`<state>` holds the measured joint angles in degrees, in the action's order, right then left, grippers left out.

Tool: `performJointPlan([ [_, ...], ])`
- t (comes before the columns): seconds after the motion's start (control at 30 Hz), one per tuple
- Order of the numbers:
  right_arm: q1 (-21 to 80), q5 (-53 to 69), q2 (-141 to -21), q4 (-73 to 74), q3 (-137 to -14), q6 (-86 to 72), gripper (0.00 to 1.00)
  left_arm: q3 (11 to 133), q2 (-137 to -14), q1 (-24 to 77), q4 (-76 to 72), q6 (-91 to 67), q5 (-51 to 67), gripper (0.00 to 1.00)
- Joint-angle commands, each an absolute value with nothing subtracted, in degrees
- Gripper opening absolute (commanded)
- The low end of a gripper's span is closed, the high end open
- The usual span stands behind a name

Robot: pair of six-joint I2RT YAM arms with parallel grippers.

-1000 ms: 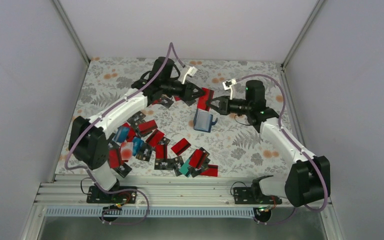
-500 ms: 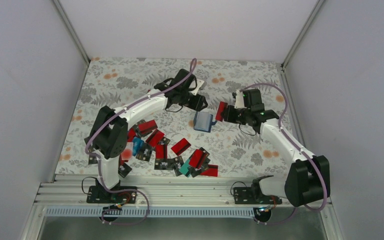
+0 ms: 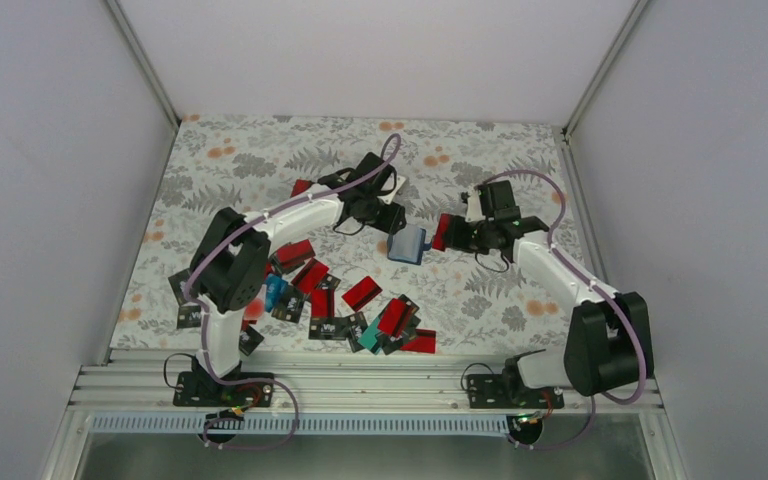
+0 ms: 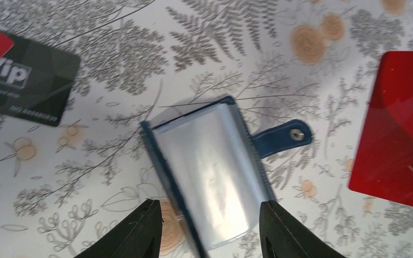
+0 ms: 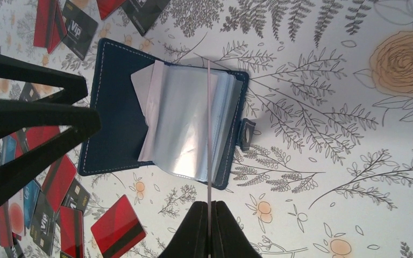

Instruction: Put the credit cards into the card holder

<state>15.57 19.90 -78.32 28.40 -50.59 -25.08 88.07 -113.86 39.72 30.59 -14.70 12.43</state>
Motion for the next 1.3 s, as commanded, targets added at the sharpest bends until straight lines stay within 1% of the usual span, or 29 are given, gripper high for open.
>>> performJointPlan([
  [0.0, 17.28, 20.99, -80.27, 27.26, -51.56, -25.93, 0.04, 85.88, -113.84, 38.61, 30.07, -14.19, 9.8, 0.45],
  [0.6, 20.39, 19.35, -91.57, 22.82, -55.83, -28.66, 0.04, 80.48, -113.51, 36.82, 27.2, -14.42, 9.21, 0.36],
  [1.03, 20.52, 17.43, -94.89, 20.79, -57.39, -29.38, 0.04, 79.63, -113.15, 36.74, 26.62, -14.61, 10.71, 0.35],
  [1.1, 20.48, 17.63, -96.8, 20.34, -57.32, -29.35, 0.04, 79.65, -113.14, 36.74, 26.51, -14.59, 10.85, 0.35],
  [1.27, 20.57, 19.35, -97.08, 18.96, -57.28, -29.44, 0.04, 79.41, -113.3, 36.74, 26.32, -14.74, 11.32, 0.35],
])
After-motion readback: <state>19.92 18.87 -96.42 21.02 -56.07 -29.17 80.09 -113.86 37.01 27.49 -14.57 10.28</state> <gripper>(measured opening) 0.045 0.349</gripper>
